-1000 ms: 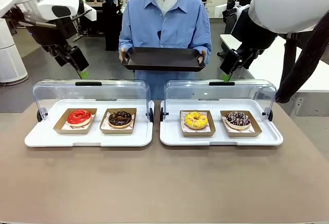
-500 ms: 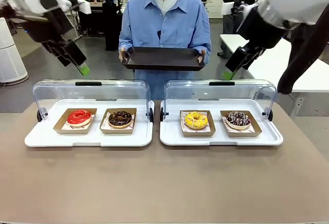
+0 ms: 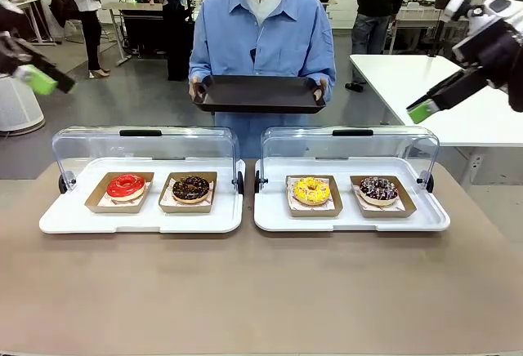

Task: Provide the desired donut to the person.
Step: Pick up and lift the Paper togo box containing the Donut pointed at by the person.

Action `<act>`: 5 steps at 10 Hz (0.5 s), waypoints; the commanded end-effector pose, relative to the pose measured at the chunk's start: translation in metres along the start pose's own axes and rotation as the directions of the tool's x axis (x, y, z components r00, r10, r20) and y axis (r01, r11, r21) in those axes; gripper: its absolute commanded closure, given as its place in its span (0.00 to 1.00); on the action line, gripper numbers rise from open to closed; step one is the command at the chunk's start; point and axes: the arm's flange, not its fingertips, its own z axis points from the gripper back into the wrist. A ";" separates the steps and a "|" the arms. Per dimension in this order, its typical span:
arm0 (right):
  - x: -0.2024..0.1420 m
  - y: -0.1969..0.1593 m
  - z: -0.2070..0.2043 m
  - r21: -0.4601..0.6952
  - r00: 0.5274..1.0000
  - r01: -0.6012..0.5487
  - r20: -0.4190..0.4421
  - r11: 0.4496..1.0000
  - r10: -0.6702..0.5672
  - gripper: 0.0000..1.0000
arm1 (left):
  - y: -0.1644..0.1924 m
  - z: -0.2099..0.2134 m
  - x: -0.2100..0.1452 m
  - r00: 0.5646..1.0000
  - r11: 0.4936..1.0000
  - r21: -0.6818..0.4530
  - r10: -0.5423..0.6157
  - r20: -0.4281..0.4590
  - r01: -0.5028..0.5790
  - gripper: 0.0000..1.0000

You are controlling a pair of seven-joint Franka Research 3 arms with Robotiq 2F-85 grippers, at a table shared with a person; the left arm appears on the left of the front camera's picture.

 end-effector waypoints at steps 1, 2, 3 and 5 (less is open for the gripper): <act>-0.014 -0.026 0.016 0.045 0.998 0.012 0.061 0.999 -0.015 0.00 | 0.025 0.025 -0.025 0.992 0.992 0.038 -0.121 -0.023 0.121 0.00; -0.028 -0.035 0.023 0.050 0.993 -0.030 0.115 0.998 0.025 0.00 | 0.032 0.032 -0.041 0.992 0.990 0.059 -0.129 0.002 0.129 0.00; -0.040 -0.042 0.029 0.049 0.983 -0.072 0.174 0.996 0.062 0.00 | 0.038 0.035 -0.053 0.990 0.987 0.071 -0.143 0.016 0.142 0.00; -0.058 -0.051 0.038 0.042 0.959 -0.140 0.256 0.989 0.125 0.00 | 0.048 0.044 -0.069 0.980 0.979 0.077 -0.194 0.050 0.190 0.00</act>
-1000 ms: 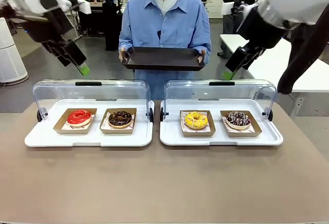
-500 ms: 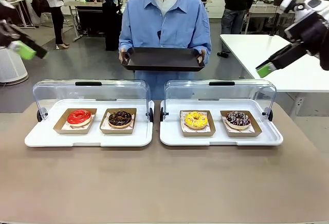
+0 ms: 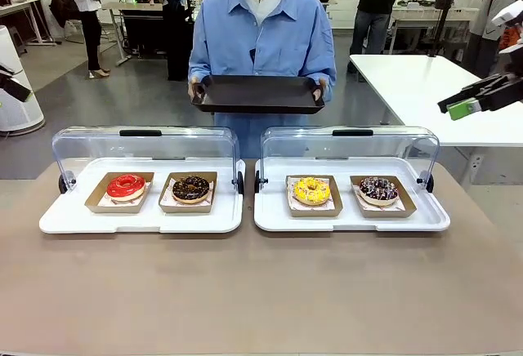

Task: Provide the desired donut to the person.
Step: Pick up and lift the Paper togo box containing the Donut pointed at by the person.

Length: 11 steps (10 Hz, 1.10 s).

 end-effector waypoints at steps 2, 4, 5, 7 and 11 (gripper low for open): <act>-0.012 -0.001 0.011 0.056 0.990 -0.119 0.077 0.991 0.115 0.00 | 0.003 0.007 -0.009 0.995 0.998 0.027 -0.053 0.085 0.051 0.00; -0.014 0.003 0.017 0.059 0.989 -0.136 0.073 0.989 0.132 0.00 | 0.005 0.015 -0.016 0.993 0.998 0.036 -0.046 0.113 0.042 0.00; -0.014 0.004 0.019 0.061 0.988 -0.141 0.076 0.988 0.136 0.00 | 0.001 0.020 -0.020 0.990 0.998 0.049 -0.050 0.132 0.044 0.00; -0.014 0.004 0.021 0.056 0.987 -0.144 0.081 0.988 0.139 0.00 | 0.000 0.031 -0.026 0.986 0.997 0.062 -0.056 0.154 0.047 0.00; -0.017 0.008 0.021 0.051 0.991 -0.125 0.059 0.991 0.122 0.00 | -0.003 0.033 -0.029 0.990 0.997 0.069 -0.027 0.136 0.018 0.00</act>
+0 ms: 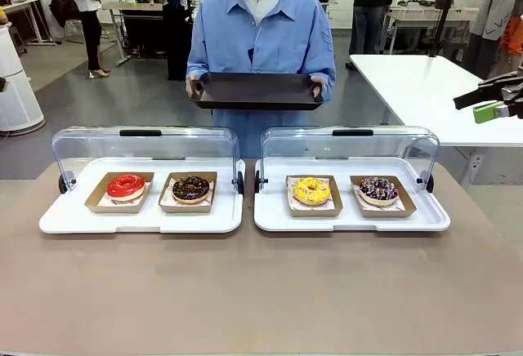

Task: Provide the desired donut to the person.
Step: Pick up and lift the Paper togo box containing the Donut pointed at by the person.

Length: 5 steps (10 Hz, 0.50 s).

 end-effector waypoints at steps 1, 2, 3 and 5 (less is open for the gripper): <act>-0.001 0.000 0.002 -0.002 1.000 0.002 0.005 1.000 -0.002 0.00 | 0.001 0.000 0.001 1.000 1.000 0.004 0.004 0.000 -0.004 0.00; -0.001 0.000 0.002 -0.002 1.000 0.002 0.005 1.000 -0.002 0.00 | 0.001 0.000 0.001 1.000 1.000 0.004 0.004 0.000 -0.004 0.00; -0.001 0.000 0.002 -0.002 1.000 0.002 0.005 1.000 -0.002 0.00 | 0.001 0.000 0.001 1.000 1.000 0.004 0.004 0.000 -0.004 0.00; -0.001 0.000 0.002 -0.002 1.000 0.002 0.005 1.000 -0.002 0.00 | 0.001 0.000 0.001 1.000 1.000 0.004 0.004 0.000 -0.004 0.00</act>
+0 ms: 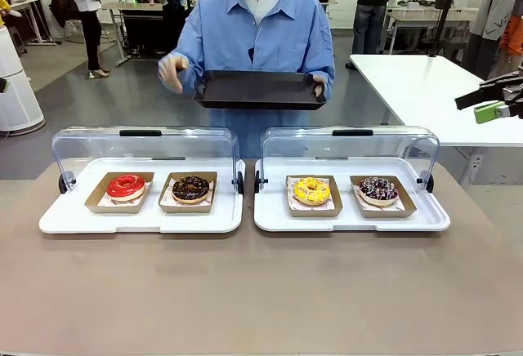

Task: Provide the desired donut to the person.
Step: Pick up and lift the Paper togo box containing the Donut pointed at by the person.

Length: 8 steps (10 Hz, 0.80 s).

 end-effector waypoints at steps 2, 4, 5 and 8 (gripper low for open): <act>0.000 0.000 0.000 0.006 1.000 -0.002 0.008 1.000 0.002 0.00 | 0.000 0.001 0.000 1.000 1.000 0.004 0.002 0.005 -0.002 0.00; 0.000 0.000 0.000 0.006 1.000 -0.002 0.008 1.000 0.002 0.00 | 0.000 0.001 0.000 1.000 1.000 0.004 0.002 0.005 -0.002 0.00; 0.000 0.000 0.000 0.006 1.000 -0.002 0.008 1.000 0.002 0.00 | 0.000 0.001 0.000 1.000 1.000 0.004 0.002 0.005 -0.002 0.00; 0.000 0.000 0.000 0.006 1.000 -0.002 0.008 1.000 0.002 0.00 | 0.000 0.001 0.000 1.000 1.000 0.004 0.002 0.005 -0.002 0.00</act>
